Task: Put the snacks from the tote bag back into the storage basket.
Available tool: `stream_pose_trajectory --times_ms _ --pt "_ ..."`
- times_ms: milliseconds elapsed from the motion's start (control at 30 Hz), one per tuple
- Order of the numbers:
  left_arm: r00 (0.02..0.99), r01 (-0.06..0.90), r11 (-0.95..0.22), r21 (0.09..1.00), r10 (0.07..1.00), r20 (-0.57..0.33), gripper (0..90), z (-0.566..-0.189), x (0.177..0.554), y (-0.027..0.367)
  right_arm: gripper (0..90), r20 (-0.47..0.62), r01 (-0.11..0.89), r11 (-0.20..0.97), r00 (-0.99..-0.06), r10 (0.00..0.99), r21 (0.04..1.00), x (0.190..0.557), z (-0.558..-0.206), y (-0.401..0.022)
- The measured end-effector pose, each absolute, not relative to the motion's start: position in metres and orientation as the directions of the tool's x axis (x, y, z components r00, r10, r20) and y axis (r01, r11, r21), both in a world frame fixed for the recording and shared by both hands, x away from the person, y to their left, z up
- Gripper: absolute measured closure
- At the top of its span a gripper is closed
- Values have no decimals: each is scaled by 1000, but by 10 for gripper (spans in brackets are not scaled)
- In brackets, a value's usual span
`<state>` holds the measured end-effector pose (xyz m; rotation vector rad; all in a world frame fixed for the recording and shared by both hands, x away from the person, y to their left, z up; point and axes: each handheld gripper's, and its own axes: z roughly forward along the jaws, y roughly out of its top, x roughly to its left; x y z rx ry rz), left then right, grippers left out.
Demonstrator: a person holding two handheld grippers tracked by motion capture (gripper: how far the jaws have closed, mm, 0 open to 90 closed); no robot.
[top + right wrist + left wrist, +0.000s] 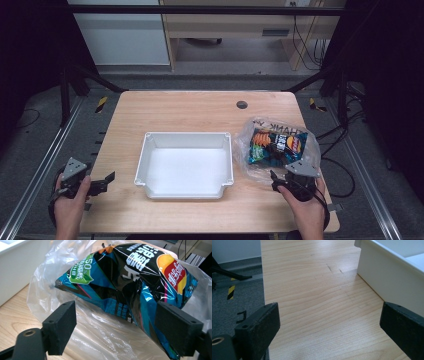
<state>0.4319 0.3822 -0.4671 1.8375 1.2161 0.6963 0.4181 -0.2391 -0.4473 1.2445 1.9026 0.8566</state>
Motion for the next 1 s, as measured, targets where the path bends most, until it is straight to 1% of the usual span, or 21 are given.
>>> stream_pose_trajectory --times_ms 33,100,200,267,433,567,667,833,867,900,1000 --pt "386 479 -210 852 922 10 26 -466 432 382 157 -189 480 315 -292 938 819 418 -447 -239" --pt "387 480 -210 852 922 10 27 -466 431 381 108 -125 521 266 -289 949 811 420 -446 -240" --pt "387 477 -212 853 922 13 26 -466 431 380 104 -108 527 253 -291 951 811 420 -444 -241" --pt "384 478 -208 854 923 10 26 -466 431 380 98 -121 504 256 -285 951 825 419 -442 -243" --pt "377 476 -207 855 926 15 23 -466 430 381 80 -135 502 259 -271 953 825 419 -441 -245" --pt "363 476 -174 862 932 -12 21 -465 430 381 74 -131 481 243 -254 958 842 417 -438 -248" --pt "349 473 -164 866 937 -13 21 -466 430 381 67 -118 476 247 -284 951 844 418 -435 -248" --pt "354 473 -172 864 935 -7 21 -466 428 381 69 -129 456 257 -292 948 852 420 -425 -248" --pt "358 473 -176 863 934 -5 21 -466 428 380 81 -153 454 292 -317 936 842 424 -420 -247" --pt "358 473 -176 863 934 -5 21 -466 428 380 81 -153 454 292 -317 936 842 424 -420 -247" --pt "355 471 -182 863 935 4 22 -466 428 380 82 -175 464 337 -358 917 819 435 -413 -248"
